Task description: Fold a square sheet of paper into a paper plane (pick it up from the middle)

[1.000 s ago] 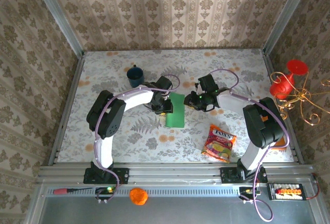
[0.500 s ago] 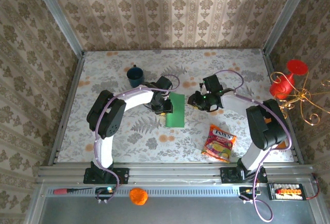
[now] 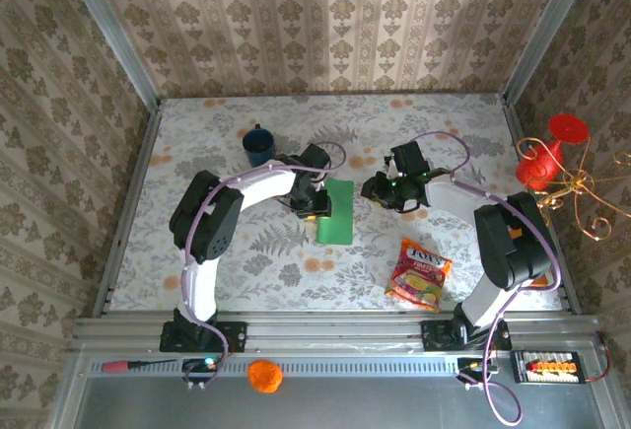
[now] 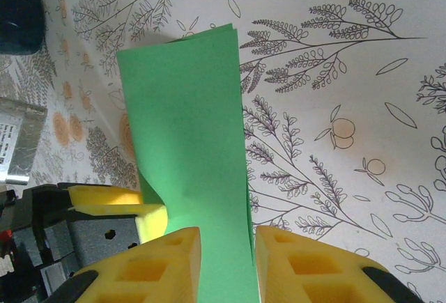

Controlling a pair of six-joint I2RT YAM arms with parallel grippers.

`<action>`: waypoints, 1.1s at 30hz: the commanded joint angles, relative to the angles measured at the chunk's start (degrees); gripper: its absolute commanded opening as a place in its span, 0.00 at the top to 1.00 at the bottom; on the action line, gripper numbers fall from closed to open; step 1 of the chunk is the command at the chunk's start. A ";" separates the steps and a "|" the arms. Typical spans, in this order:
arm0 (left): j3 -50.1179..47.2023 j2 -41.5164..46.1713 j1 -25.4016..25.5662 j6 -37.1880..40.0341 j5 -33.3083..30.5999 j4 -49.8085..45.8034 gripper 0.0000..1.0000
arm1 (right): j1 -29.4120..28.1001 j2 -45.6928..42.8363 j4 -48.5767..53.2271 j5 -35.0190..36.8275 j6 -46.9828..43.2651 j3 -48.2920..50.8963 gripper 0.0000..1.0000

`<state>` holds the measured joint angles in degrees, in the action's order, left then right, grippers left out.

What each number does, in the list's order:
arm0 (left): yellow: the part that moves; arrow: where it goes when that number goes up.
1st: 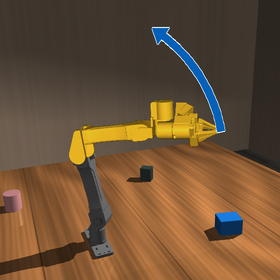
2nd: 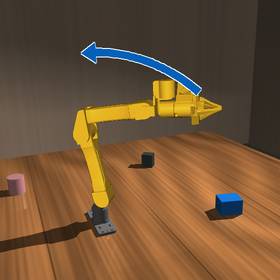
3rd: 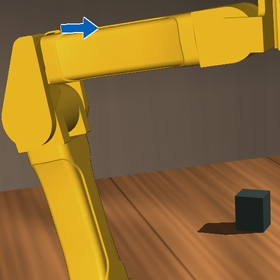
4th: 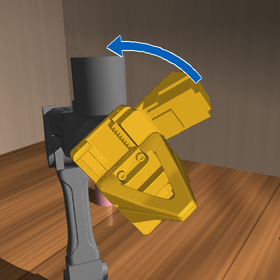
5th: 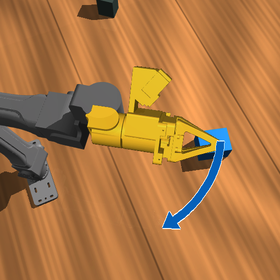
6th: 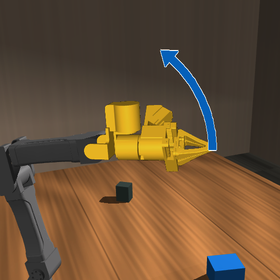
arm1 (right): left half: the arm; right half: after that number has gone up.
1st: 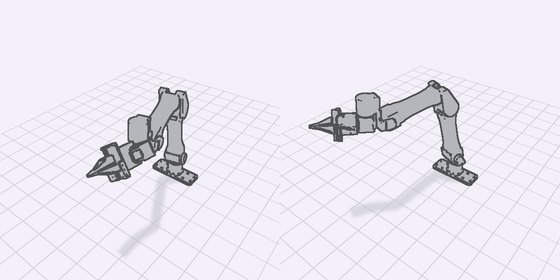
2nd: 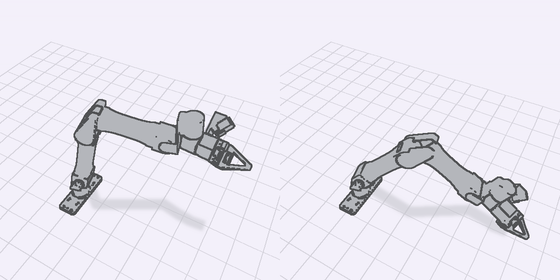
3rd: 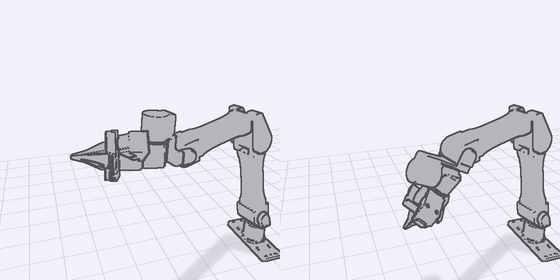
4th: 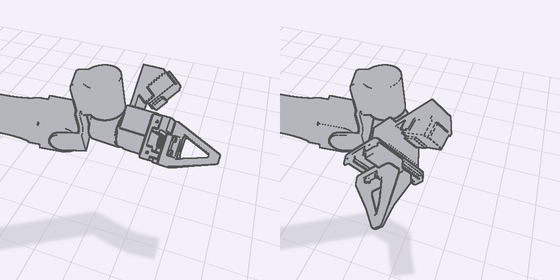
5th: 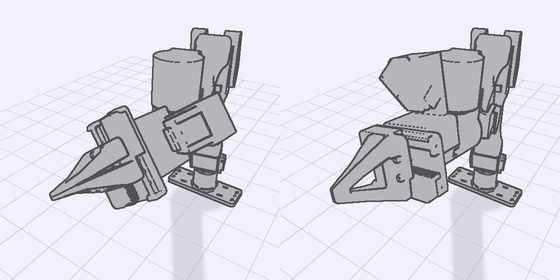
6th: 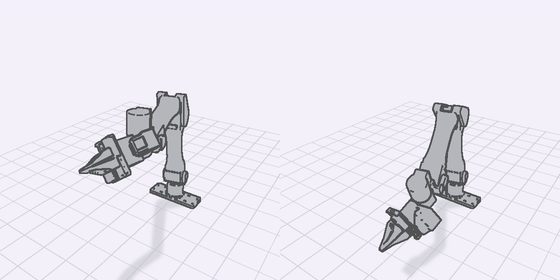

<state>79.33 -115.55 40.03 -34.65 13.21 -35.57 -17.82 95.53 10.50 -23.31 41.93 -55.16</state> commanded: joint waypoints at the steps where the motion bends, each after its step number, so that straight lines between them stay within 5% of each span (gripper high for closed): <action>1: -0.39 -4.32 -0.59 -0.24 -1.90 -2.26 0.65 | 0.16 0.49 0.04 -0.17 -0.98 -1.01 0.72; 33: -0.35 -6.36 -0.84 -4.11 -1.67 -1.96 0.63 | -1.85 4.01 -1.14 -3.32 -0.71 -1.00 0.72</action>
<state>80.49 -116.53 39.59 -37.91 13.89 -36.64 -19.11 98.70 10.31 -24.82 41.98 -55.16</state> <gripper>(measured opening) 0.366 0.278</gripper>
